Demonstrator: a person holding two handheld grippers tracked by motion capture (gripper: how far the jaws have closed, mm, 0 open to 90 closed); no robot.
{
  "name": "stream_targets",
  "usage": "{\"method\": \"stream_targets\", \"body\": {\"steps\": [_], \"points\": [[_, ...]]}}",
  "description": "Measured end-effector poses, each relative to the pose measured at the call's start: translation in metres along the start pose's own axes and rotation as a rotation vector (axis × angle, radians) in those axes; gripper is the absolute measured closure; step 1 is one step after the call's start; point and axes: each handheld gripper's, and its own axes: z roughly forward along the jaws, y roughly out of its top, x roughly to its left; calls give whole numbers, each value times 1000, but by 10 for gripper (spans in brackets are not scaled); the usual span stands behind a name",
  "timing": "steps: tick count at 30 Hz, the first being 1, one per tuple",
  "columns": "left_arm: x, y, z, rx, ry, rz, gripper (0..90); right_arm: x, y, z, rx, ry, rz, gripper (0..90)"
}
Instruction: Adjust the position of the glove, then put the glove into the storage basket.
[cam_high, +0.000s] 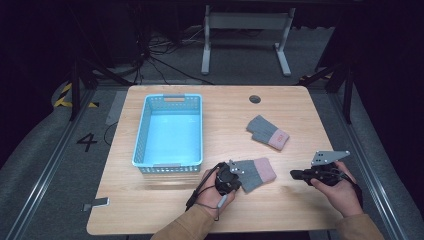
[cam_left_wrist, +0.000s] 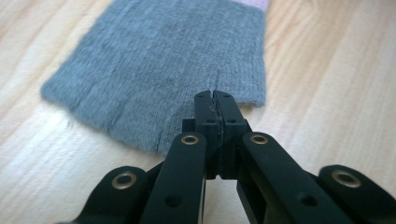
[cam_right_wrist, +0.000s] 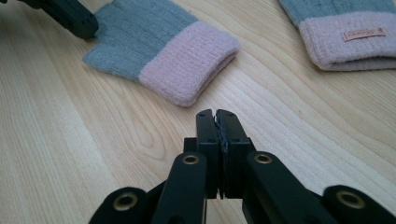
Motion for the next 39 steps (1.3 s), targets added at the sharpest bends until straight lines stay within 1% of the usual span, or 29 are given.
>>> {"method": "stream_targets", "body": {"steps": [3,4,5,6,8,12,16,19,20,22,23,25,28,30,34,37,39], "points": [[2,0,1,-2,12,0,900,0,0,0,1,3,0,894],[3,0,1,-6,16,-5,900,1,0,1,1,4,-1,894],[6,0,1,-10,28,-12,900,0,0,1,3,3,-1,894],[6,0,1,-10,28,-12,900,0,0,1,3,3,-1,894],[10,-1,1,-22,35,-22,900,1,0,1,4,3,-1,894],[12,-1,1,-32,35,-30,900,1,-1,1,4,5,1,894],[12,0,-2,-45,32,-28,899,0,-2,2,7,7,6,895],[10,1,-6,-57,23,-23,897,0,-2,2,1,6,5,895],[9,1,-9,-69,17,-23,888,0,-2,2,0,6,6,895],[7,1,-14,-88,-2,-23,815,0,-2,1,-1,5,7,894],[5,1,-18,-93,-9,-21,804,0,-2,1,-5,5,6,894],[3,0,-23,-102,-19,-21,786,-1,-2,0,-9,3,7,895],[2,0,-31,-112,-35,-21,784,-1,-2,0,-11,2,9,895],[3,0,-37,-112,-40,-24,773,-1,-2,-1,-12,2,10,895],[5,-1,-42,-119,-36,-27,759,-1,-1,0,-13,0,9,895],[6,-2,-46,-115,-42,-26,755,-1,0,0,-16,0,15,886],[7,-3,-49,-119,-45,-27,741,0,5,-2,-20,-16,12,867]]}}
